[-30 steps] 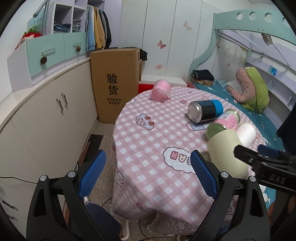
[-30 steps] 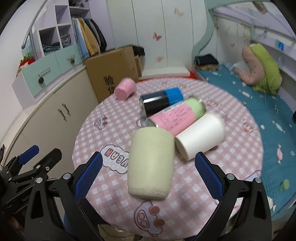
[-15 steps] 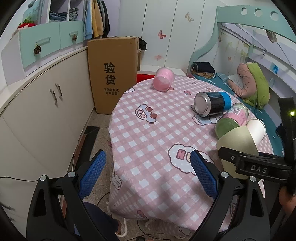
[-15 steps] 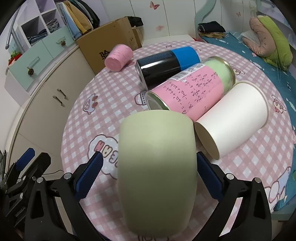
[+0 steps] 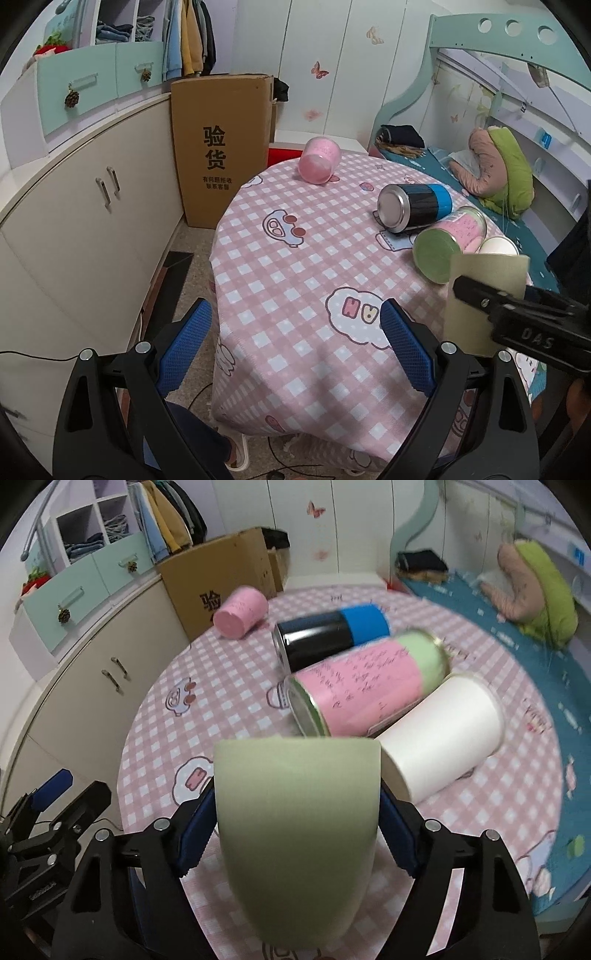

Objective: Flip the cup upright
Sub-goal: 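Grasp the pale green cup with the right gripper and turn it upright, then set the upright green cup on the table and open the right gripper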

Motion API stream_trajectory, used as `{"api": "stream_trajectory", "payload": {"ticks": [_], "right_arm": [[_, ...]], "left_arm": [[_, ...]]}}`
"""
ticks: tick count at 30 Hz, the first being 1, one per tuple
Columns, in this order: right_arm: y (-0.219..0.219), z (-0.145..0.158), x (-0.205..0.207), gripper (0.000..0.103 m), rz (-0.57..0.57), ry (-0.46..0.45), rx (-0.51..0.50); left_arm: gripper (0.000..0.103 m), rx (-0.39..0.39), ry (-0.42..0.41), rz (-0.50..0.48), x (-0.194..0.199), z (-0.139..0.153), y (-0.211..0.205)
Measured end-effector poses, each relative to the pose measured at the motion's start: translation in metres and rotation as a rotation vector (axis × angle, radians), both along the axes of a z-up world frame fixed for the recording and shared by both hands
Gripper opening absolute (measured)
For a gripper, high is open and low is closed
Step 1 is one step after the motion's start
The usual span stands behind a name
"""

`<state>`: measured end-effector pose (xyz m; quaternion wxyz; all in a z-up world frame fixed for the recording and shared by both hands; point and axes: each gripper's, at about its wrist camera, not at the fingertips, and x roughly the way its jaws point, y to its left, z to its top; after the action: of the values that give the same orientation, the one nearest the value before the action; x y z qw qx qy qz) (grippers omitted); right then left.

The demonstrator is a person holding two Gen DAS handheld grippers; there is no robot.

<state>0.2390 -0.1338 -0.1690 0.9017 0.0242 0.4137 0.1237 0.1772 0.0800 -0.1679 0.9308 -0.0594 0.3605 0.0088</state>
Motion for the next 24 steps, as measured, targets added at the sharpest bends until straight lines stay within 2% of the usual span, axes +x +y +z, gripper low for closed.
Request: {"api": "stream_trajectory", "payload": {"ticks": [3, 14, 18, 24], "right_arm": [[-0.003, 0.007, -0.006, 0.076, 0.001, -0.064, 0.01], [-0.001, 0.005, -0.02, 0.077, 0.005, -0.093, 0.0], [-0.002, 0.009, -0.026, 0.085, 0.008, -0.118, 0.018], [-0.009, 0.023, -0.045, 0.086, 0.008, -0.159, 0.049]], "left_arm": [[0.093, 0.002, -0.006, -0.001, -0.003, 0.003, -0.003], [0.093, 0.021, -0.021, -0.009, -0.016, 0.014, -0.013], [0.093, 0.034, -0.036, -0.006, -0.022, 0.022, -0.015], [0.093, 0.042, -0.069, -0.003, -0.036, 0.035, -0.019]]}}
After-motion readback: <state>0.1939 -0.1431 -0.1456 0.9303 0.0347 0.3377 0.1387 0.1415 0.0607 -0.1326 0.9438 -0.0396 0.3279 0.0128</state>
